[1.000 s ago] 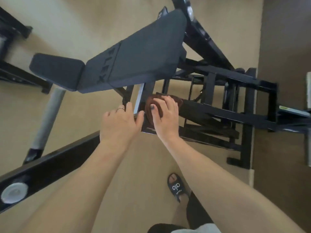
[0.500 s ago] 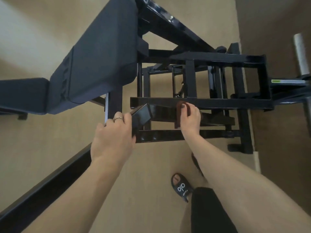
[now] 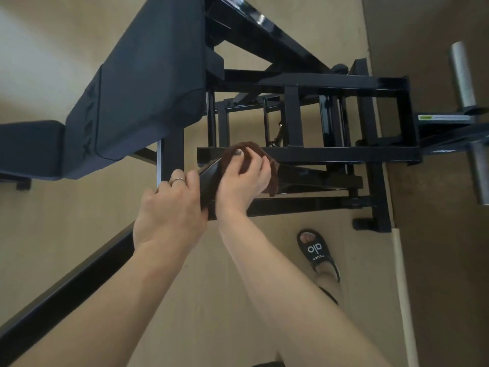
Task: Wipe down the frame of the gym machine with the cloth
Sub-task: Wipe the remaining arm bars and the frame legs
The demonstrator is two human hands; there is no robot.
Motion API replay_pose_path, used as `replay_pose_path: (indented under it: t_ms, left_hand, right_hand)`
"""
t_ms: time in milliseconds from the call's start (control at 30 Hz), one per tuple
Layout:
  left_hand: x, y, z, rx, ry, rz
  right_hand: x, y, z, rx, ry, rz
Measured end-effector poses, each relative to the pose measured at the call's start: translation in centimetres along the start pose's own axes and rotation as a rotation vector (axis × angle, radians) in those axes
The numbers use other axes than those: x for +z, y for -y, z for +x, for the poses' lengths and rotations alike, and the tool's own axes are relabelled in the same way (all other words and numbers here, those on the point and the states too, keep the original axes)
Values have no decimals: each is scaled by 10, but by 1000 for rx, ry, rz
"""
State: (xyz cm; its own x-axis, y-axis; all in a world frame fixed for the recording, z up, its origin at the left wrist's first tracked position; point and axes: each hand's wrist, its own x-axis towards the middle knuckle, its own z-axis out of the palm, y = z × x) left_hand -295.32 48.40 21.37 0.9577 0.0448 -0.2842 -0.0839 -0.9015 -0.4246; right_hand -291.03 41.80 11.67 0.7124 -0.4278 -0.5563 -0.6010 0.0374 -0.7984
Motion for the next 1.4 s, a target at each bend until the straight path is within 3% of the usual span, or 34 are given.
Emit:
replay_pose_path:
  t_ms: [300, 533, 767, 967, 1067, 1200, 1400]
  left_hand:
    - [2, 1, -1, 27, -12, 43]
    - [0, 2, -1, 21, -1, 37]
    - [-4, -2, -2, 12, 6, 70]
    - [-2, 2, 0, 1, 40, 66]
    - [-2, 3, 0, 0, 36, 64]
    - [-3, -14, 8, -76, -3, 218]
    - [30, -146, 65, 259, 0, 251]
  right_hand:
    - [-54, -60, 130, 278, -231, -73]
    - [-31, -30, 101, 633, -269, 226]
    - [-4, -5, 55, 576, -191, 244]
    - [-35, -18, 105, 652, -257, 172]
    - [-52, -38, 132, 563, -237, 99]
    - [-64, -61, 162, 575, -208, -5]
    - [-99, -99, 204, 495, -117, -130]
